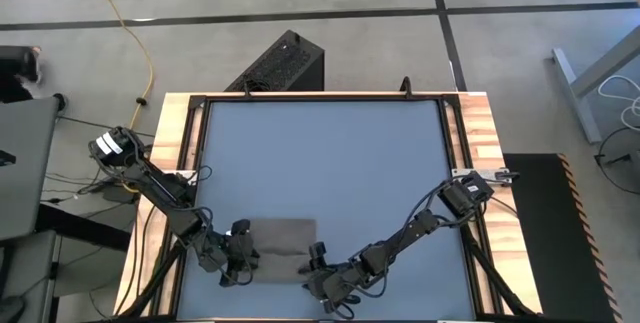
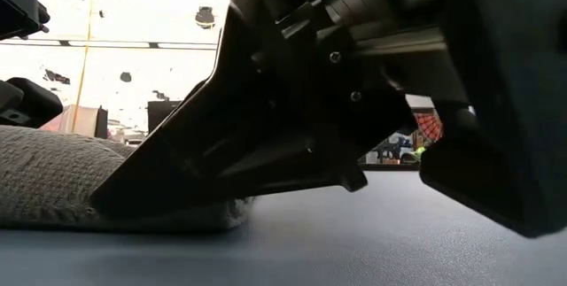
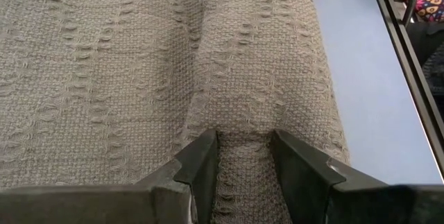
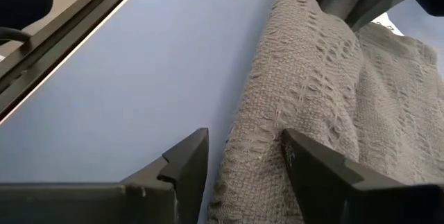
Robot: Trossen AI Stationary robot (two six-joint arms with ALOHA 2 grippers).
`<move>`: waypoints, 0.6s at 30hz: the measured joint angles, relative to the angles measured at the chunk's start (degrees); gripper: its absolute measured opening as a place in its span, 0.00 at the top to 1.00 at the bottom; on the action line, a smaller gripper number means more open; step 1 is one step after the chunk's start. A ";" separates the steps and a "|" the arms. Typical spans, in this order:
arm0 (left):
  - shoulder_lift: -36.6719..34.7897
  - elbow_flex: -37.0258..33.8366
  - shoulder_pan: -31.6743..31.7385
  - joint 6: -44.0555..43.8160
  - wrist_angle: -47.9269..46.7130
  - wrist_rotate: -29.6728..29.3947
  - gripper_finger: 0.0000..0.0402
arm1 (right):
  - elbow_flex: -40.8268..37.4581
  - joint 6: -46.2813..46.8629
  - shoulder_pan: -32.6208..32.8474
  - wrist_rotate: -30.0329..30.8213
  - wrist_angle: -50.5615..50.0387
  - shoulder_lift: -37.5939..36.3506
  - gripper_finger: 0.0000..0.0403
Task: Roll towel into tight, uniform cylinder
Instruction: Roll the gray towel
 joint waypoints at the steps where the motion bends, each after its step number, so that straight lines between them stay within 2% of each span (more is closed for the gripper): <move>1: 0.00 0.00 0.00 0.02 0.01 0.23 0.68 | 0.00 0.02 -0.01 0.01 -0.02 0.00 0.48; 11: 0.00 -0.01 0.00 1.40 0.06 0.90 0.68 | 0.00 2.27 -0.41 1.47 -1.44 0.02 0.60; 14: 0.00 0.01 0.00 1.49 0.04 2.40 0.68 | 0.00 4.74 -0.88 1.54 -1.94 0.02 0.67; 18: -0.68 0.01 0.02 1.16 -0.03 4.81 0.68 | 0.00 9.34 -1.07 1.18 -1.99 0.02 0.83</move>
